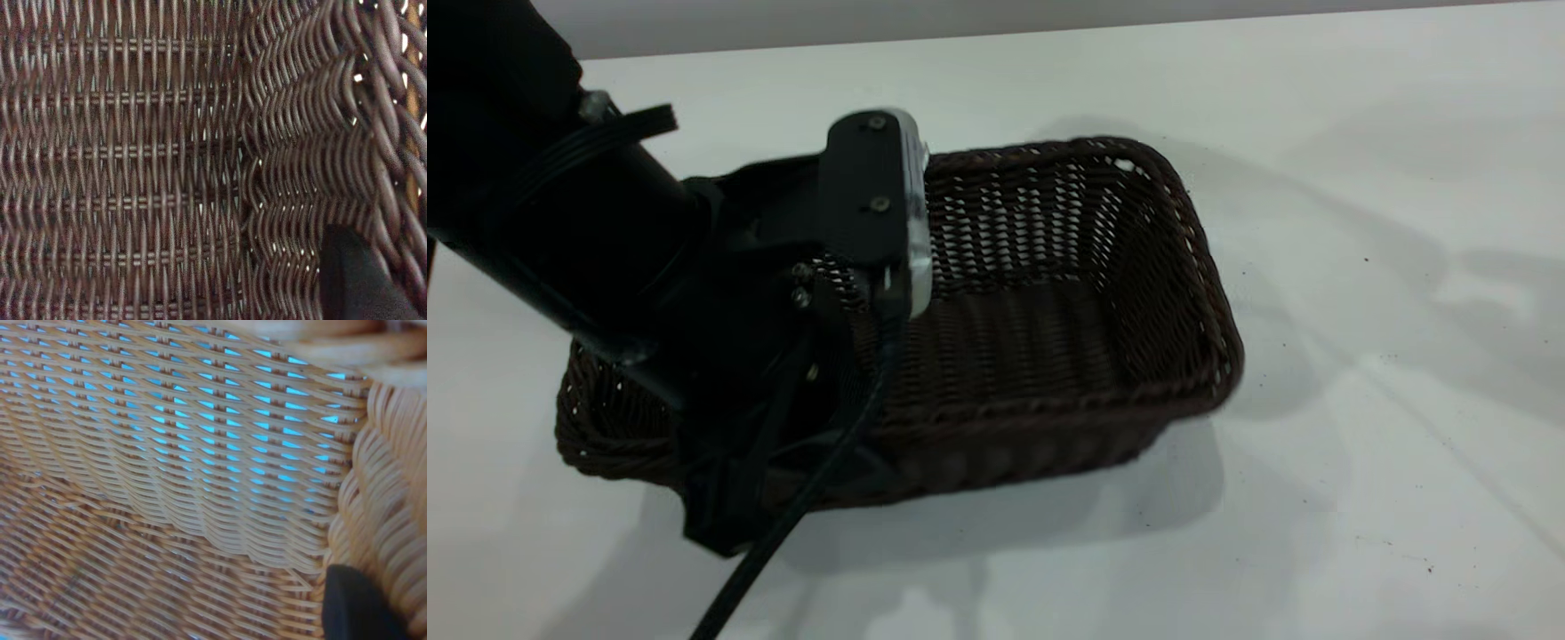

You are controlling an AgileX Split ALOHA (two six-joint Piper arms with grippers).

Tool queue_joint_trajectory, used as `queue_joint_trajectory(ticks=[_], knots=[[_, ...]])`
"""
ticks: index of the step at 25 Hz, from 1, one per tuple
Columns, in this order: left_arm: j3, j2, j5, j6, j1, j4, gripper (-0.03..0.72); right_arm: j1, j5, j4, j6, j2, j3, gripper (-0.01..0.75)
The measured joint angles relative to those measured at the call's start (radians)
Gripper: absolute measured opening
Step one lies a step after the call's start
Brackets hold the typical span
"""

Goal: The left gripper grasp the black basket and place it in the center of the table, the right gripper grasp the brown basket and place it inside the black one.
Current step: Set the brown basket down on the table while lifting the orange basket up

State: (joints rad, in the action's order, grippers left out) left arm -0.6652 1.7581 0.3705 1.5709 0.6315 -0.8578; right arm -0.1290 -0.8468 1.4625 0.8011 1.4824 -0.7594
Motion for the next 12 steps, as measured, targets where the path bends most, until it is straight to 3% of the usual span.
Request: queue_joint_trajectory(ticks=[5, 12], knots=[[0.000, 0.000, 0.001, -0.003, -0.001, -0.005, 0.157, 0.000, 0.001, 0.000, 0.005, 0.000, 0.000, 0.101], [0.000, 0.000, 0.014, -0.004, -0.001, -0.093, 0.395, 0.000, 0.003, 0.000, 0.005, 0.000, 0.000, 0.101]])
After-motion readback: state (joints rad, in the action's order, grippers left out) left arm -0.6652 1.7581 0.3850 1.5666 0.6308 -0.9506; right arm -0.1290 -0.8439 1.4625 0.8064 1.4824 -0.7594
